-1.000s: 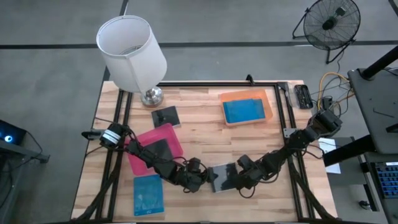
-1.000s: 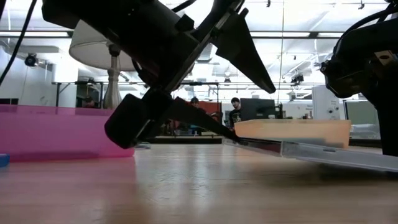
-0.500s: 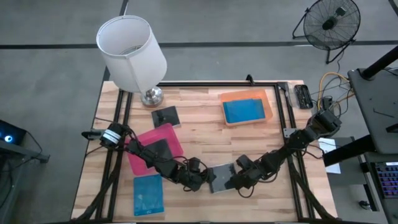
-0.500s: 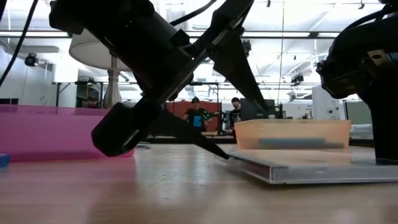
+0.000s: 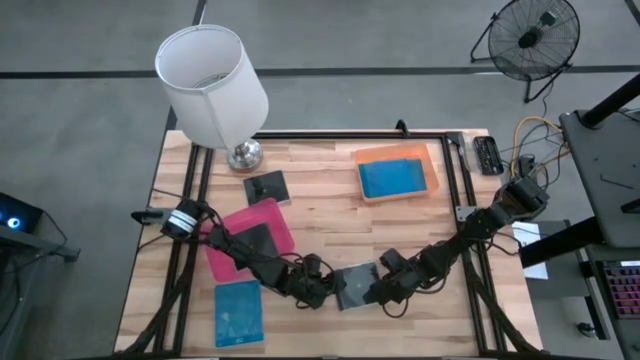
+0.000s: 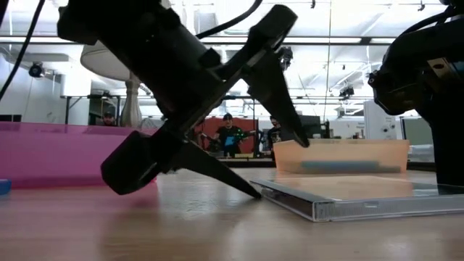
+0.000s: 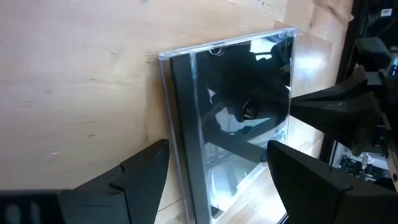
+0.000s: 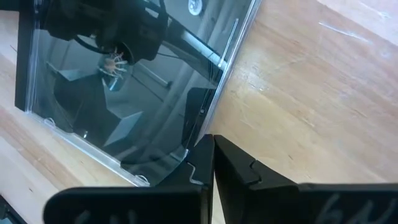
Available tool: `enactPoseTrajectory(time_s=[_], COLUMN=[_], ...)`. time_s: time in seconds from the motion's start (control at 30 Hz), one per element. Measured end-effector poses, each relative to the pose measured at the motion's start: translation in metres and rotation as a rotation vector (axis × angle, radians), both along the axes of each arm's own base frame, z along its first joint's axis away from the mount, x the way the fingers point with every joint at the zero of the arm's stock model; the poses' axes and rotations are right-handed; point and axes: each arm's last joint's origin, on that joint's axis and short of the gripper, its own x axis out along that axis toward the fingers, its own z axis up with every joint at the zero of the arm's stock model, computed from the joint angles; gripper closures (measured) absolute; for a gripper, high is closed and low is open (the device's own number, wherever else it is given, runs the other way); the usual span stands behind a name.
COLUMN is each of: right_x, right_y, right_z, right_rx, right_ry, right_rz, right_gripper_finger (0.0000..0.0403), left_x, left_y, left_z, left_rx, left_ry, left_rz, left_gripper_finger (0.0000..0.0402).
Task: Pick & place jewel cases by type
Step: Put the bottom black CD case into the pink bin
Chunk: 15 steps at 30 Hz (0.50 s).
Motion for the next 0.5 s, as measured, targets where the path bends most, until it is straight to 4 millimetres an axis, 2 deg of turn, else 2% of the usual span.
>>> enactPoseTrajectory(time_s=[0.3, 0.5], right_x=[-0.002, -0.002], right_y=[-0.001, -0.001], right_z=[-0.001, -0.001], right_rx=[-0.005, -0.004], right_ry=[0.022, 0.022], right_rz=[0.005, 0.006], right_gripper_finger=[0.0394, 0.0395], left_x=[0.02, 0.022], left_y=[-0.009, -0.009], left_z=[-0.011, 0.002], left_rx=[0.027, 0.1], left_ry=[0.01, -0.028], left_rz=[0.008, -0.004], left_gripper_finger=[0.0145, 0.0145])
